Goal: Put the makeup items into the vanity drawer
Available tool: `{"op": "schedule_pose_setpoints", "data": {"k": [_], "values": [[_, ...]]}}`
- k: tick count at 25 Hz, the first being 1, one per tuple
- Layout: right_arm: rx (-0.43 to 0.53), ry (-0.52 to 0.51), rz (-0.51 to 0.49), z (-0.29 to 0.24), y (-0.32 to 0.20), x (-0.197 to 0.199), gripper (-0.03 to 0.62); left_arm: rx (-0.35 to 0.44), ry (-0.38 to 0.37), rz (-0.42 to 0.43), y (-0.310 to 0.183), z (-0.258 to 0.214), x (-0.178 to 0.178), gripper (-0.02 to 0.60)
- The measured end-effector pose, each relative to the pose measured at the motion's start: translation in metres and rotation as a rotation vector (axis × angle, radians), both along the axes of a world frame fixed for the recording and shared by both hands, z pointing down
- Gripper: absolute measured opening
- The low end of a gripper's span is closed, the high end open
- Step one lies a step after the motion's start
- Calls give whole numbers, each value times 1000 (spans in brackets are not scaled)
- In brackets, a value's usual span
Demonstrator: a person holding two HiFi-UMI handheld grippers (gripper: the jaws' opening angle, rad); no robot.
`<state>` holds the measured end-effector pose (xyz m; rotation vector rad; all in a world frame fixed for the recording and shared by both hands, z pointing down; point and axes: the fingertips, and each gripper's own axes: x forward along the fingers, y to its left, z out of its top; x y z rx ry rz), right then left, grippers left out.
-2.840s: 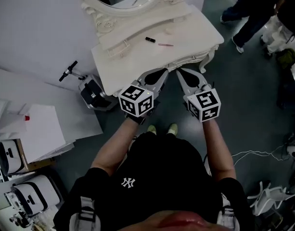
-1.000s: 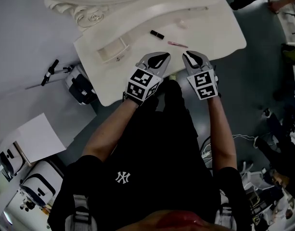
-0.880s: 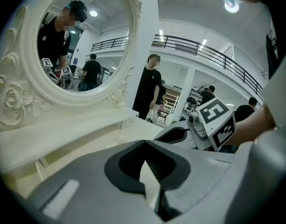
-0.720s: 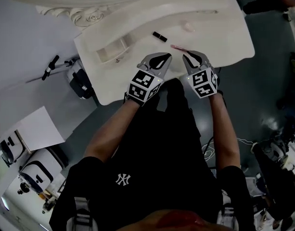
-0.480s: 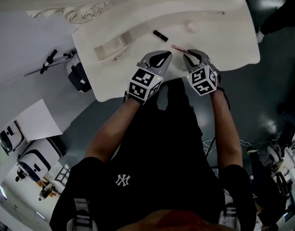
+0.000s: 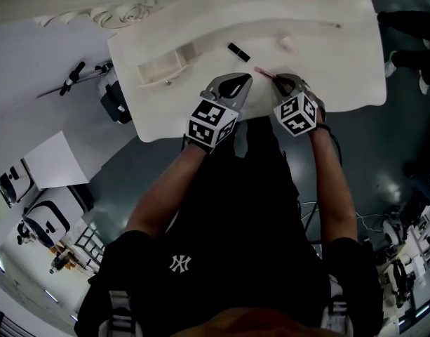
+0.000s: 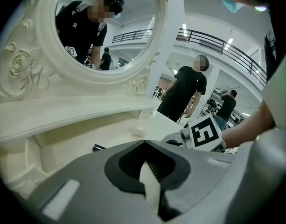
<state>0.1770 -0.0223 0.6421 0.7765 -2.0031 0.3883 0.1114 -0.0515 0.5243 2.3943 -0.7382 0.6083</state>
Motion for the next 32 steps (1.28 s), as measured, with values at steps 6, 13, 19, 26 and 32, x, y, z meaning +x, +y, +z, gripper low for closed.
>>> {"op": "schedule_pose_setpoints", "data": {"k": [6, 13, 19, 26, 32], "values": [[11, 21, -1, -3, 0, 3, 64, -11, 12, -10, 3, 4, -4, 0], [88, -10, 23, -45, -5, -12, 64, 14, 36, -15, 6, -8, -16, 0], [152, -25, -14, -75, -12, -47, 64, 46, 53, -53, 6, -21, -42, 0], [209, -51, -96, -102, -23, -104, 64, 79, 61, -131, 5, -35, -90, 0], [241, -77, -200, -114, -30, -162, 64, 93, 58, -204, 6, -38, -133, 0]]}}
